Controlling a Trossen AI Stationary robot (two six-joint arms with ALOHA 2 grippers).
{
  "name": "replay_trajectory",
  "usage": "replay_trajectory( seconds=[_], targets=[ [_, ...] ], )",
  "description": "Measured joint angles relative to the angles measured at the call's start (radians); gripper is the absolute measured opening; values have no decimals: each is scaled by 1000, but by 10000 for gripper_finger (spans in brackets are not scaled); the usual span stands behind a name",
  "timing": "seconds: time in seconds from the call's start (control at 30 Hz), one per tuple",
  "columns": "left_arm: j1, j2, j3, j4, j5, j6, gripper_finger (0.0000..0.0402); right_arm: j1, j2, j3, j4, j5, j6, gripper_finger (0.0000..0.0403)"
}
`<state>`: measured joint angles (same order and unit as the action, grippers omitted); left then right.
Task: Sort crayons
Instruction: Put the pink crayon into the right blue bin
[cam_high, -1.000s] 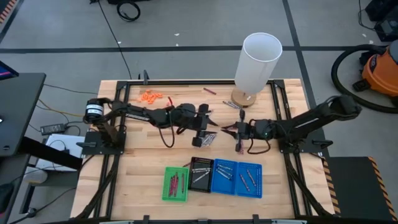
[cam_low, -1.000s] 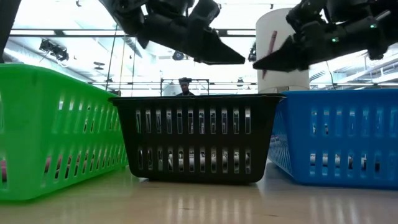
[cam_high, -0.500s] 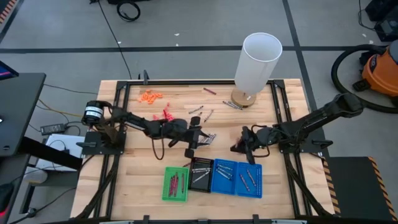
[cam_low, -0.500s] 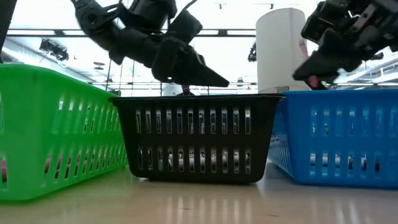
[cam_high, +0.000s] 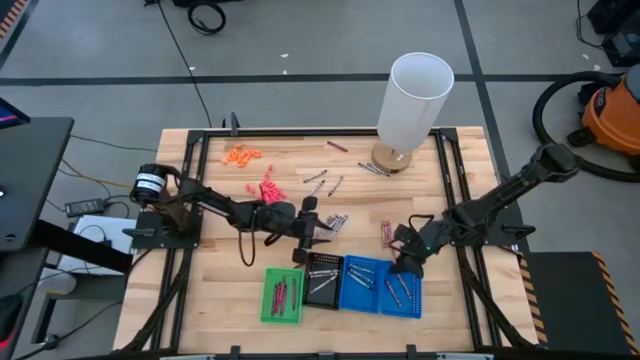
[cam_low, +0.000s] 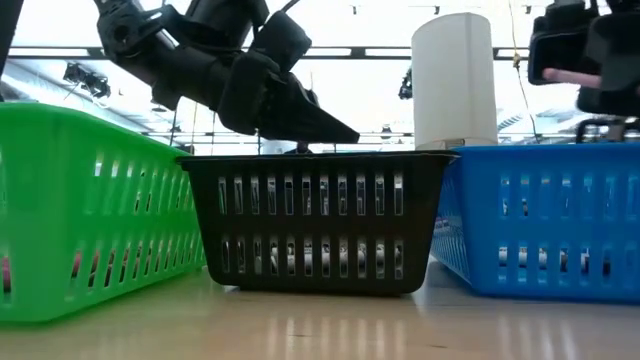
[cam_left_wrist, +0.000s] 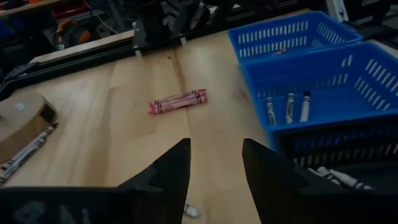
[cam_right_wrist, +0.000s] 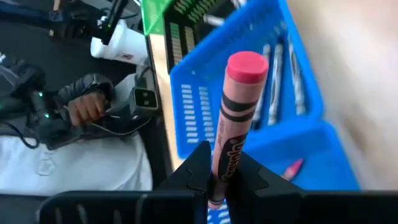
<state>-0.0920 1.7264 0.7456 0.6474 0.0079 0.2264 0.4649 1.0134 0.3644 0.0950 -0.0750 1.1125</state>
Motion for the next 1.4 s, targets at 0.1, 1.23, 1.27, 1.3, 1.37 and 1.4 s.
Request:
replay_trajectory(
  seconds=[0.1,1.23,1.27,1.3,1.37,1.4],
  targets=[
    [-32,0,0,0,-59,-15,157,39,0,26,-72,13,97,38],
    [-126,0,0,46,-386,-6,157,145,430,455,-660,-166,380,109],
    [-126,0,0,49,-386,-6,157,139,410,455,-672,-155,379,114],
    [-126,0,0,49,-386,-6,157,131,389,455,-684,-139,375,118],
    [-126,0,0,50,-385,-6,157,112,349,455,-745,-87,366,121],
    [-126,0,0,51,-386,-6,157,99,333,455,-783,-52,361,122]
  ],
)
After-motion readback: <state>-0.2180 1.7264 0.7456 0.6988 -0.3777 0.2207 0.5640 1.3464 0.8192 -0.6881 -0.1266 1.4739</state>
